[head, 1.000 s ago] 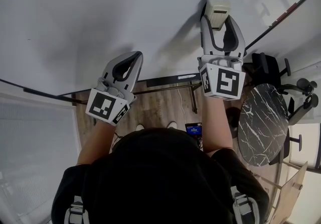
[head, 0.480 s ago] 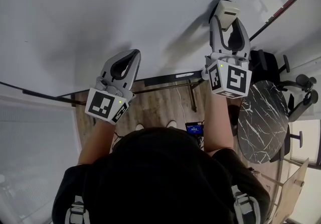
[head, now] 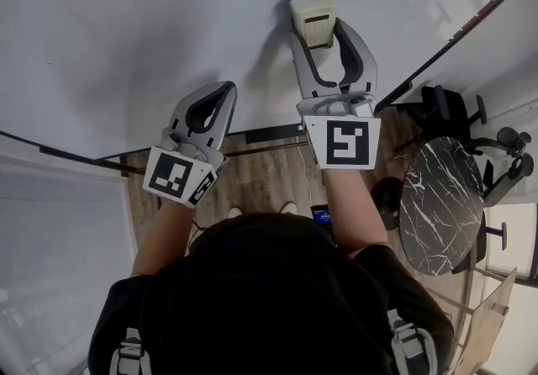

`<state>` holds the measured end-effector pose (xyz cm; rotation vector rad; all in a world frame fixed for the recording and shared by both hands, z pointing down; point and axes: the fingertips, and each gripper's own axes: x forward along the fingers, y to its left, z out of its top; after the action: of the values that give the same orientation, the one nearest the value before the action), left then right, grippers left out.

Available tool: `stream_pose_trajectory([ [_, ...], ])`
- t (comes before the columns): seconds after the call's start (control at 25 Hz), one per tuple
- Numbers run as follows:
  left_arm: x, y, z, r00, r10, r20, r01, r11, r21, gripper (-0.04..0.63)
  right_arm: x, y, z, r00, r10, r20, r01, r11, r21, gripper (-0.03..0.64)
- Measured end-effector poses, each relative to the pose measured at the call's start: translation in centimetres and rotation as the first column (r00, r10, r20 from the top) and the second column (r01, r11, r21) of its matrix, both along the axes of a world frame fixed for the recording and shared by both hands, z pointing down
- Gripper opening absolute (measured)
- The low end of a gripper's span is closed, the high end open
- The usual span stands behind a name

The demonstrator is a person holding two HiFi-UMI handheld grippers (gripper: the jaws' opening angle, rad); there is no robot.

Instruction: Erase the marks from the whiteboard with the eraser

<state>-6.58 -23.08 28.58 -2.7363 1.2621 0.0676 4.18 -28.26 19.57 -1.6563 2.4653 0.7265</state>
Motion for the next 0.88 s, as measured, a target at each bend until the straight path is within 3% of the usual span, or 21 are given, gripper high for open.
stream_pose_trajectory([
  [0.16,-0.6,0.0,-0.1,1.000,-0.012,-0.004,0.012,1.000,0.000,0.005,-1.3,-0.6,0.2,1.000,-0.005,0.000,0.005,1.000,-0.021,0.224],
  [0.44,-0.9,-0.2,0.1,1.000,-0.017,-0.004,0.017,1.000,-0.005,0.005,0.4,-1.4,0.3,0.999,-0.007,0.043,0.009,0.999,-0.050,0.224],
  [0.88,0.6,-0.5,0.4,1.000,0.004,0.006,-0.004,1.000,-0.011,0.005,8.7,-3.0,0.7,0.980,0.095,0.174,-0.080,0.993,-0.089,0.224],
])
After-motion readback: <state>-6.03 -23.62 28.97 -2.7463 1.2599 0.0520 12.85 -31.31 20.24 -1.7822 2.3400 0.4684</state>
